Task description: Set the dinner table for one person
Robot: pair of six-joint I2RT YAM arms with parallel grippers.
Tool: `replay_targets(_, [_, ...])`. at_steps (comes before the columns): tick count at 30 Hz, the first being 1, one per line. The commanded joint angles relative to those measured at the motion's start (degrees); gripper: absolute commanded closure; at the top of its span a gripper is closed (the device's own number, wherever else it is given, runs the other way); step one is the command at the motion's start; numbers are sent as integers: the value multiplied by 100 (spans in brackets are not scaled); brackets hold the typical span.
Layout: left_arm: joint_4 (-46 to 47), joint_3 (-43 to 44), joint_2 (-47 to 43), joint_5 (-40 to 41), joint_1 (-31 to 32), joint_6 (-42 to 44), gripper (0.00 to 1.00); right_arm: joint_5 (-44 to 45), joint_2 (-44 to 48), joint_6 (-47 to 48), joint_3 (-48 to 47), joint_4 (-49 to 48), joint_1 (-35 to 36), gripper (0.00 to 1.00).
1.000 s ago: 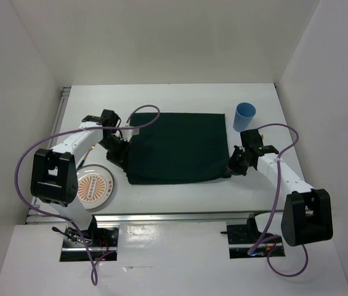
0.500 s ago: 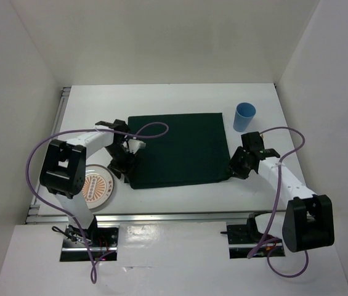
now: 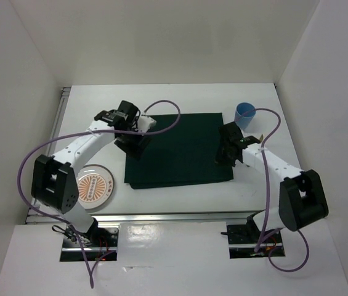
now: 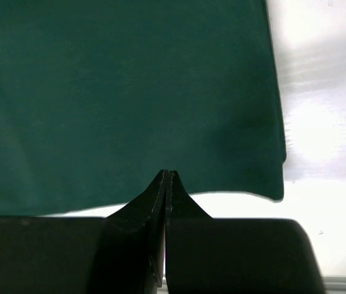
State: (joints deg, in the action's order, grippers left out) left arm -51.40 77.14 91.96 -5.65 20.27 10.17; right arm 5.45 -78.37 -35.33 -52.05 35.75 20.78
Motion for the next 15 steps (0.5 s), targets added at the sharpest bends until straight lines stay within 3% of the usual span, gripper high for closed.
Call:
replay_targets(1, [111,-208,584,-76,135,-235,26,-270,-354,-254,493,-445,-231,100])
replay_targets(6, [752,-455,1033,237,188,-297,26,-545,-950,-255,986,-1140,-364,100])
replay_targets(15, [1324,-60,1869,1338,188,-235,28,-800,-1848,-448,671,-1614,-302,100])
